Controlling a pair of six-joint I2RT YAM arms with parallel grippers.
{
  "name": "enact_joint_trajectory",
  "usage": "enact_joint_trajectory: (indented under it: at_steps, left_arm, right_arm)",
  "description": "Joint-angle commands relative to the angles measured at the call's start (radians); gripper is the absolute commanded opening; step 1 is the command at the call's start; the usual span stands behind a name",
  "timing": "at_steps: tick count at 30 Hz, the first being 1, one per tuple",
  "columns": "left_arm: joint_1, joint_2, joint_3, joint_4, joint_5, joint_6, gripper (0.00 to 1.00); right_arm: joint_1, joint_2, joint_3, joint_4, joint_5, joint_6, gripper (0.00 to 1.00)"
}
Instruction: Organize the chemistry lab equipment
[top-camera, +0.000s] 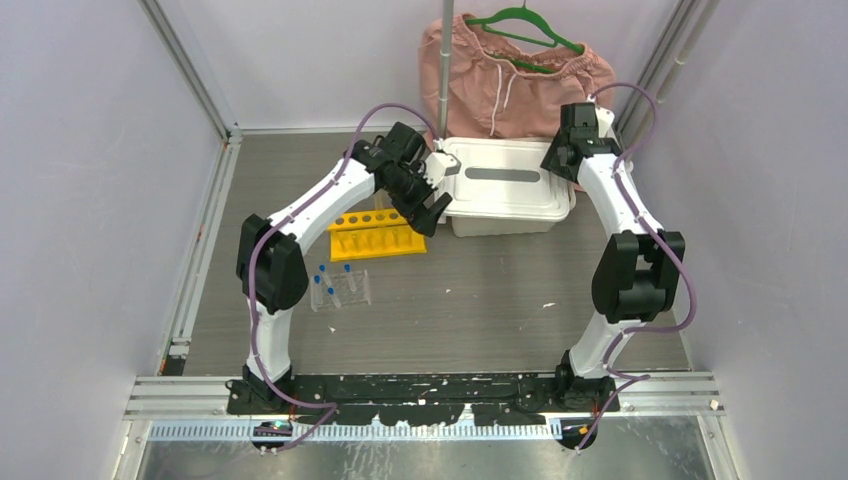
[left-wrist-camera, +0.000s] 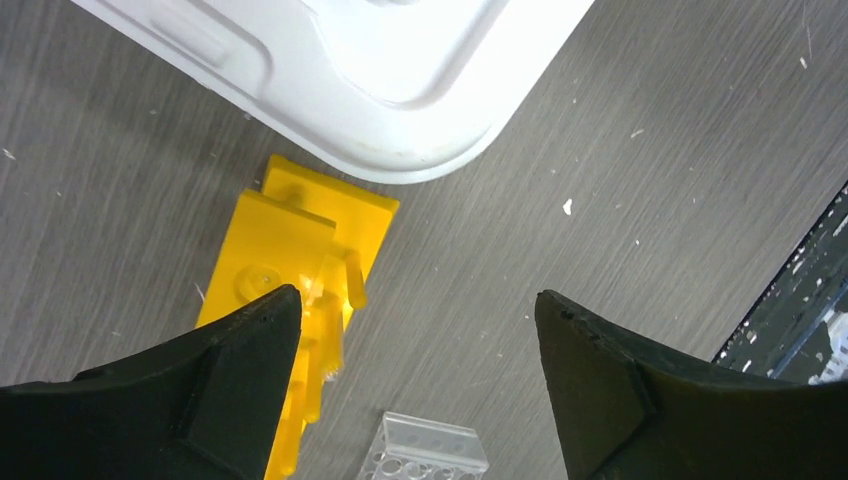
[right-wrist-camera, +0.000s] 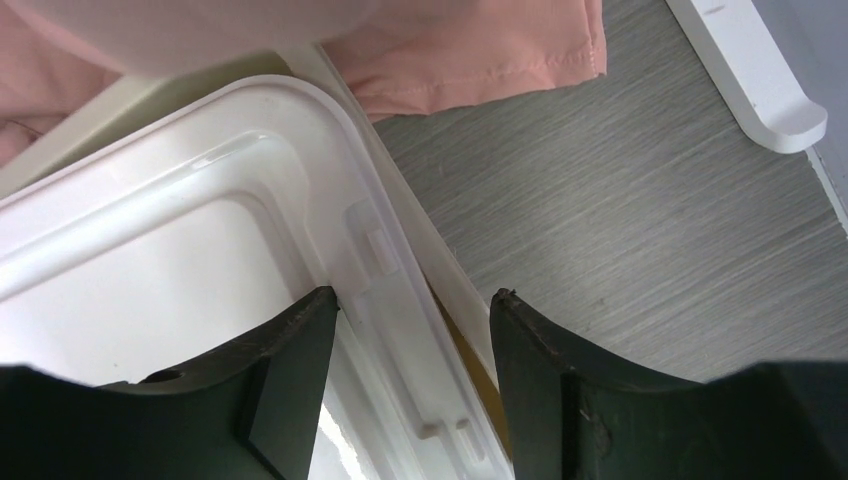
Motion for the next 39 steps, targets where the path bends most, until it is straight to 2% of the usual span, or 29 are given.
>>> enact_joint_trajectory:
  at_steps: [1,10,23,32,34,37,39]
  left_arm:
    - [-0.004,-0.004,0.017,0.099,0.026,-0.031,0.86]
    - [-0.016,0.01,0.024,0.145,0.079,-0.05,0.78]
    - [-0.038,0.025,0.065,0.141,0.086,-0.039,0.75]
    - [-0.038,0.028,0.117,0.154,0.08,-0.046,0.74]
    - [-0.038,0.035,0.139,0.151,0.076,-0.051,0.73]
    - [-0.038,0.041,0.155,0.168,0.049,-0.063,0.7]
    - [-0.035,0.047,0.167,0.177,0.023,-0.079,0.66]
  right_arm:
    - [-0.01,0.035,0.08,0.044,0.004,-0.018,0.63]
    - [-0.013,0.101,0.149,0.045,0.022,-0.057,0.63]
    - [-0.042,0.157,0.21,0.024,0.084,-0.085,0.64]
    - [-0.067,0.166,0.174,0.028,-0.018,-0.058,0.62]
    - [-0.072,0.176,0.17,0.027,-0.06,-0.058,0.6]
    - [-0.074,0.182,0.156,0.036,-0.126,-0.052,0.47]
    - [-0.074,0.185,0.155,0.032,-0.163,-0.045,0.43]
